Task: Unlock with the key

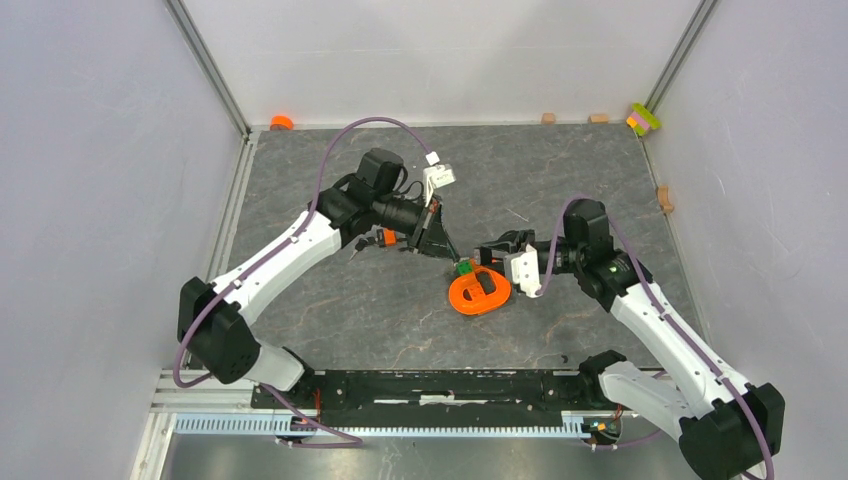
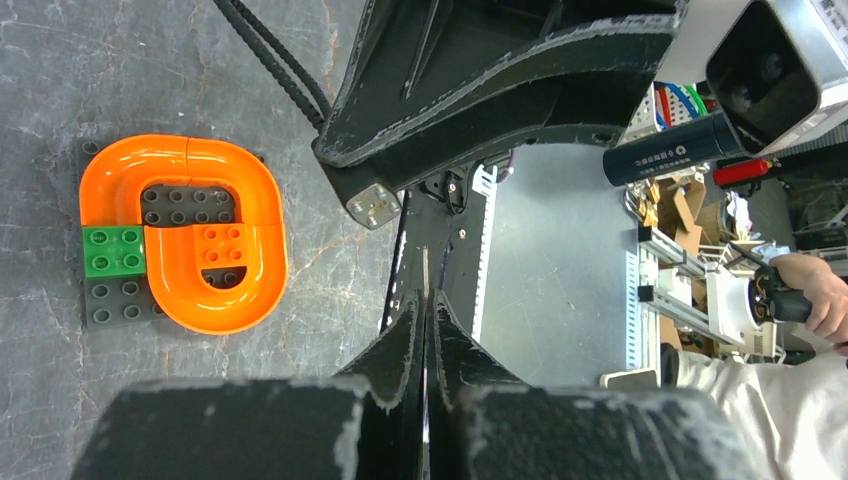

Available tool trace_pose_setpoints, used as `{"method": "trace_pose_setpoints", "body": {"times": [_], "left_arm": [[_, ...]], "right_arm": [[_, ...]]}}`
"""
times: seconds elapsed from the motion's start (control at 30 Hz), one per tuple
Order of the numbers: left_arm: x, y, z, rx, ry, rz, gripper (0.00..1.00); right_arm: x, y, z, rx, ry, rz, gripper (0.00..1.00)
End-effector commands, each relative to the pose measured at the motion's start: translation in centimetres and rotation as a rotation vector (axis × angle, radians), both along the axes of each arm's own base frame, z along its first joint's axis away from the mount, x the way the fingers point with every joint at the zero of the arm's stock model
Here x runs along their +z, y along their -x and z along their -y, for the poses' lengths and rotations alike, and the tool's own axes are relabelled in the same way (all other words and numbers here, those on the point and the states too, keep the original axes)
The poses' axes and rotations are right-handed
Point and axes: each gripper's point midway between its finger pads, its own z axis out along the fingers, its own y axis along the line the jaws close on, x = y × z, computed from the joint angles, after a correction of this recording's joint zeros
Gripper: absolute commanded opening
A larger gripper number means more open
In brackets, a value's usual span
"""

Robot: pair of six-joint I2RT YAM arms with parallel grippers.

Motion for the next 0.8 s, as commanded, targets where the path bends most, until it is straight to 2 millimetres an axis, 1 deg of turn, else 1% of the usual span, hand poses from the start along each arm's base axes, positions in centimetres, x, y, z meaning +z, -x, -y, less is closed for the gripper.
{"method": "trace_pose_setpoints", "body": {"times": [0.0, 0.3, 0.47, 0.77], "left_arm": [[1.7, 0.2, 0.6, 0.035, -0.026, -0.016, 0.02], [0.7, -0.7, 1.5, 0.086, -0.129, -0.106, 0.02], [0.3, -1.3, 1.7, 0.105, -0.170, -0.122, 0.02], [0.1, -1.7, 1.9, 0.119, -0.194, -0.131, 0.02]], "right_arm": [[0.7, -0.3, -0.2, 0.012, -0.002, 0.089, 0.00], [0.3, -0.6, -0.2, -0.007, 0.015, 0.101, 0.00], [0.2, -0.6, -0.1, -0.012, 0.020, 0.106, 0.00], [0.0, -0.7, -0.1, -0.017, 0.025, 0.107, 0.00]]}}
